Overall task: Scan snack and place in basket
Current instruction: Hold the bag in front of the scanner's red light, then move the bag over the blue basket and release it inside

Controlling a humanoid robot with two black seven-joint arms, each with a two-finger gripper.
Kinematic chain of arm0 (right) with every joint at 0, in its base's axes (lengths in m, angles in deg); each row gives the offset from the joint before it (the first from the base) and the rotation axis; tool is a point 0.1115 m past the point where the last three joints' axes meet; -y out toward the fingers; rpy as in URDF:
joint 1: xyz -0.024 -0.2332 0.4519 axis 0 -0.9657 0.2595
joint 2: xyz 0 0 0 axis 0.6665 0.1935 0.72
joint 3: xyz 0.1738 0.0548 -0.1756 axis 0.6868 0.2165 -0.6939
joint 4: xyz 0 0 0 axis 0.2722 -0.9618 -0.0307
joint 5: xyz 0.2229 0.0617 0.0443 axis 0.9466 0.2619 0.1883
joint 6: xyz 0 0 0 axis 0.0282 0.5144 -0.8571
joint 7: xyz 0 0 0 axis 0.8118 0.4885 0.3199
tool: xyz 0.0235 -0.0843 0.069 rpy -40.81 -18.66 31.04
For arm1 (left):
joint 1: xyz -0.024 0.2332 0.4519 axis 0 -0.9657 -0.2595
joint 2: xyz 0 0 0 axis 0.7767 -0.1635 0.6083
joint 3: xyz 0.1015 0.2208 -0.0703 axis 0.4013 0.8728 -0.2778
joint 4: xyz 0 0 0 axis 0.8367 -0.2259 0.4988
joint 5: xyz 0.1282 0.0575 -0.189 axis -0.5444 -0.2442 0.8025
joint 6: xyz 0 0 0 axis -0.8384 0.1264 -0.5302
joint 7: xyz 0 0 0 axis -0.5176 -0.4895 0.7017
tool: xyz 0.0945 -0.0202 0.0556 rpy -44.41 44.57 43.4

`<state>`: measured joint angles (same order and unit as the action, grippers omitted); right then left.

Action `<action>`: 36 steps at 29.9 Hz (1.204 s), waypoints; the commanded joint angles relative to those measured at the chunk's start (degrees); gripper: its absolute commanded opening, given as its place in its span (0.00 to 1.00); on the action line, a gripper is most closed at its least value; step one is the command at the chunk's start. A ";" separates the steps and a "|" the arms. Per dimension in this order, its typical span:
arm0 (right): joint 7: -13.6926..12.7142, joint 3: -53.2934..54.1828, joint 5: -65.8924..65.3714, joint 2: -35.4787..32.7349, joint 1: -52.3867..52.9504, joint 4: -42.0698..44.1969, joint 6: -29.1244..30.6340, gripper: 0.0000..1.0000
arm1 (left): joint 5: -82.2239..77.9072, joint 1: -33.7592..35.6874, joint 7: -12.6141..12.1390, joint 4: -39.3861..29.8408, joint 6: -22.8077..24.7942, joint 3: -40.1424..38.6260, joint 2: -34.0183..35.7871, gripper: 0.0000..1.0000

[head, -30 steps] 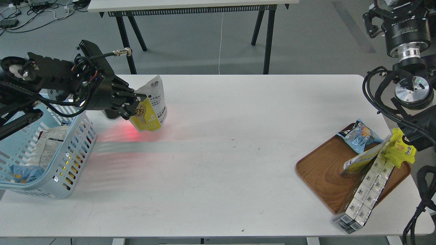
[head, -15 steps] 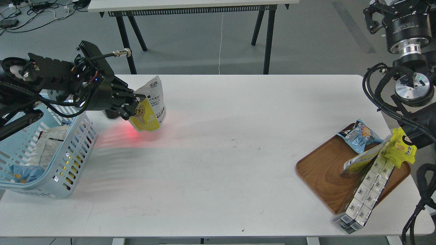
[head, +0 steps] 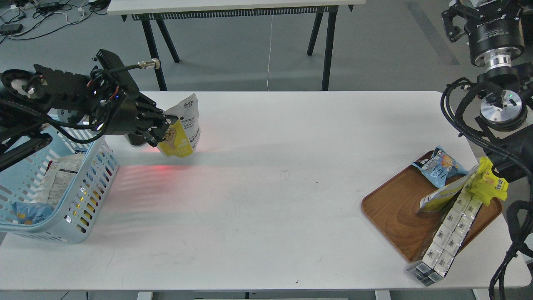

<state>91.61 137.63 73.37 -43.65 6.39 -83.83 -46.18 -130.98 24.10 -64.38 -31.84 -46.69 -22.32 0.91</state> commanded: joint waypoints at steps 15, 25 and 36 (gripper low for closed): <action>0.00 -0.12 0.00 -0.09 0.08 0.09 0.02 0.99 | 0.00 -0.13 0.03 -0.17 0.01 -1.51 0.25 0.00; -0.09 -0.30 0.00 -0.09 0.08 0.18 -0.06 0.99 | 0.00 -0.13 1.61 -3.67 0.01 -2.92 8.32 0.00; -0.18 -0.47 -0.09 -0.35 0.08 0.27 0.02 0.99 | 2.39 0.22 6.06 -5.44 0.01 -8.27 21.51 0.00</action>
<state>91.43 137.15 73.29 -44.08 6.45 -83.46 -46.18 -129.02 24.25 -58.62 -37.26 -46.67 -29.26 19.16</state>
